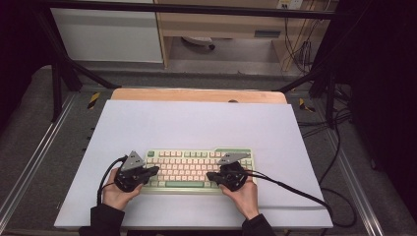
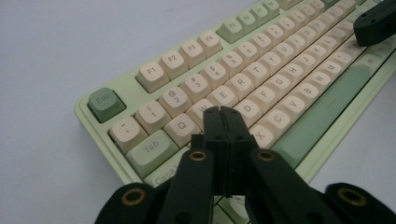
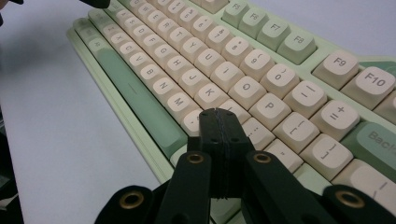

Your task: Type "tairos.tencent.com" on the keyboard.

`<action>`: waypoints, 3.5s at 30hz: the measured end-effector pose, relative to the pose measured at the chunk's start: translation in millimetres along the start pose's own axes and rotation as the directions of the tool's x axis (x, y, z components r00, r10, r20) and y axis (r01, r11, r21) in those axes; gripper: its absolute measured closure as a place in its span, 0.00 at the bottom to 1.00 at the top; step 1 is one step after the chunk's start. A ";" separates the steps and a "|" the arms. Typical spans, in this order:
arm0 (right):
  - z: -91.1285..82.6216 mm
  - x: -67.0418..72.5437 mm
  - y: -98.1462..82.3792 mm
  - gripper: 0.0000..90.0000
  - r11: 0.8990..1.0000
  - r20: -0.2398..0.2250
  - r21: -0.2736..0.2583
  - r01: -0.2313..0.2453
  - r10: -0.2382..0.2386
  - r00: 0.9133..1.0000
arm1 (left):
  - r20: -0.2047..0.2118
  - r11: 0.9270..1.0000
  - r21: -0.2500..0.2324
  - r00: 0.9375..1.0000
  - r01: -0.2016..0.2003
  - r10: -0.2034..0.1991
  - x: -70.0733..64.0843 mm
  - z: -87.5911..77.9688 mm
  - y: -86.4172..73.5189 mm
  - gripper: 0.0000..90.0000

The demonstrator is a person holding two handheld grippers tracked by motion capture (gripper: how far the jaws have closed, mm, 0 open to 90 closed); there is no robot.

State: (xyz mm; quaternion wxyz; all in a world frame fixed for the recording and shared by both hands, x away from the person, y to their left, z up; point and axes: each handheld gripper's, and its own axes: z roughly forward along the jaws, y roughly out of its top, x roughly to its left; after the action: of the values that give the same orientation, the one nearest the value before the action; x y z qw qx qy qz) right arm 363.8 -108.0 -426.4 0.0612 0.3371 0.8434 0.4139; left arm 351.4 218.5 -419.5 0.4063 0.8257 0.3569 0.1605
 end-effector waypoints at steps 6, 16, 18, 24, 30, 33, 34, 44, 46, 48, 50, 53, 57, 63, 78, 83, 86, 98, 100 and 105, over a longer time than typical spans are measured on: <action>2.4 -0.3 -1.2 1.00 1.000 0.001 0.006 0.002 -0.002 1.000 | -0.001 1.000 -0.002 1.000 0.001 -0.001 0.2 -0.2 -0.1 1.00; 3.4 -0.1 -1.8 1.00 1.000 0.000 0.007 0.008 -0.008 1.000 | 0.000 1.000 -0.001 1.000 0.001 -0.001 0.0 -0.3 0.0 1.00; 4.6 -0.1 -2.5 1.00 1.000 0.007 0.016 0.012 -0.012 1.000 | 0.000 1.000 -0.002 1.000 0.001 -0.001 -0.2 -0.3 0.0 1.00; 2.4 -0.2 -1.7 1.00 1.000 0.002 0.013 0.014 -0.014 1.000 | 0.001 1.000 -0.005 1.000 0.002 -0.002 -0.1 -0.9 0.2 1.00; -6.6 -1.0 1.3 1.00 1.000 0.012 0.001 0.018 -0.018 1.000 | 0.003 1.000 -0.007 1.000 0.001 -0.001 -0.9 -1.6 0.7 1.00; -10.0 -1.8 1.9 1.00 1.000 0.019 0.000 0.022 -0.022 1.000 | 0.005 1.000 -0.010 1.000 0.000 0.000 -1.4 -2.1 1.2 1.00; -10.6 -2.2 1.8 1.00 1.000 0.020 -0.002 0.021 -0.021 1.000 | 0.005 1.000 -0.010 1.000 0.000 0.000 -1.7 -2.2 1.3 1.00; -23.4 -10.6 -2.6 1.00 1.000 0.020 -0.024 0.002 -0.002 1.000 | 0.007 1.000 -0.009 1.000 -0.005 0.005 -6.5 -0.4 4.5 1.00; -25.2 -12.3 -3.9 1.00 1.000 0.023 -0.027 0.002 -0.001 1.000 | 0.008 1.000 -0.007 1.000 -0.009 0.009 -8.5 0.7 5.6 1.00; -26.6 -13.6 -5.4 1.00 1.000 0.018 -0.031 -0.002 0.003 1.000 | 0.011 1.000 -0.008 1.000 -0.008 0.008 -10.2 1.8 6.9 1.00; -27.9 -14.7 -6.6 1.00 1.000 0.017 -0.030 -0.007 0.007 1.000 | 0.012 1.000 -0.007 1.000 -0.015 0.016 -12.3 3.1 8.6 1.00; -29.4 -16.4 -8.2 1.00 1.000 0.016 -0.031 -0.007 0.007 1.000 | 0.012 1.000 -0.009 1.000 -0.020 0.020 -14.7 4.1 11.6 1.00; -30.8 -17.0 -9.7 1.00 1.000 0.014 -0.027 -0.006 0.006 1.000 | 0.011 1.000 -0.011 1.000 -0.024 0.024 -17.7 5.8 15.5 1.00; -32.0 -16.6 -11.7 1.00 1.000 0.016 -0.020 -0.009 0.009 1.000 | 0.015 0.999 -0.003 0.999 -0.034 0.034 -22.8 11.7 22.1 1.00; -34.0 -17.1 -13.8 1.00 1.000 0.015 -0.020 -0.005 0.006 1.000 | 0.021 0.998 0.022 0.998 -0.051 0.051 -36.0 40.6 39.6 1.00; -33.5 -17.3 -13.9 1.00 1.000 0.014 -0.017 -0.002 0.002 1.000 | 0.011 0.999 0.025 0.999 -0.045 0.045 -35.9 48.3 41.9 1.00; -33.7 -17.3 -13.9 1.00 1.000 0.014 -0.016 -0.004 0.004 1.000 | 0.007 0.998 0.035 0.999 -0.046 0.045 -35.6 53.5 41.5 1.00; -33.7 -17.4 -13.9 1.00 1.000 0.014 -0.015 -0.001 0.001 1.000 | -0.003 0.997 0.048 0.998 -0.055 0.055 -35.4 62.4 39.5 1.00; -33.8 -17.4 -13.9 1.00 1.000 0.014 -0.016 0.000 0.001 1.000 | -0.002 0.997 0.046 0.998 -0.056 0.056 -35.5 62.5 39.4 1.00; -33.8 -17.3 -14.1 1.00 1.000 0.015 -0.018 -0.003 0.004 1.000 | -0.001 0.997 0.044 0.998 -0.056 0.056 -35.5 63.2 38.9 1.00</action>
State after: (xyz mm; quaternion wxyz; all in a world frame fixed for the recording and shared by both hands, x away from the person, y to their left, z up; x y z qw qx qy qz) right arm 356.9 -147.1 -417.8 0.0698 0.3411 0.8386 0.4189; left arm 379.6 141.6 -427.2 0.3828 0.8440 0.3376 0.1646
